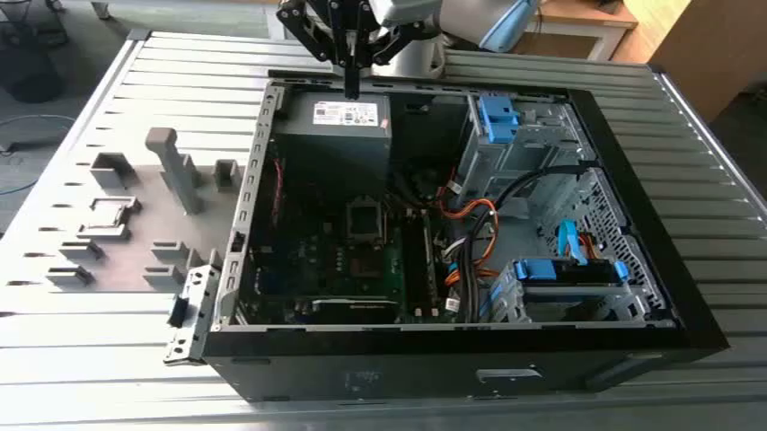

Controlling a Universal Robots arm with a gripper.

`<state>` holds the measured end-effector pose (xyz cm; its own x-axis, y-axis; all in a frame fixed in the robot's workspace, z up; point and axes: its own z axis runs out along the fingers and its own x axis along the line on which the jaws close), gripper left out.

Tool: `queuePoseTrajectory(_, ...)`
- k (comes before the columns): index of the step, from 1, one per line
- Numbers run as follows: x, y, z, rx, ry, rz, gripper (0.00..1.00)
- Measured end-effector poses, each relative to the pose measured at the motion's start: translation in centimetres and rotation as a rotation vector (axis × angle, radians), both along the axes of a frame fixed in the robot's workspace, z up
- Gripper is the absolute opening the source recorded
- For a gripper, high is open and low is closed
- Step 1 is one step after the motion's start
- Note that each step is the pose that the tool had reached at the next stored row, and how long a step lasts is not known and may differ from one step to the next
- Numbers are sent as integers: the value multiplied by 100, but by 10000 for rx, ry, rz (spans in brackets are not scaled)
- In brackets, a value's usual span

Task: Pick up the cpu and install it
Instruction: 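Reach for the cpu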

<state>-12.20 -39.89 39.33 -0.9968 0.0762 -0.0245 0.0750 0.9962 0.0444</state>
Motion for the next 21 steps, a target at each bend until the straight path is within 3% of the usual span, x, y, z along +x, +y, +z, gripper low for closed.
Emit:
queuePoseTrajectory(8, -20, 0, 0, 0, 0, -2, 11)
queuePoseTrajectory(21, -156, 0, -1, 0, 0, -1, 11)
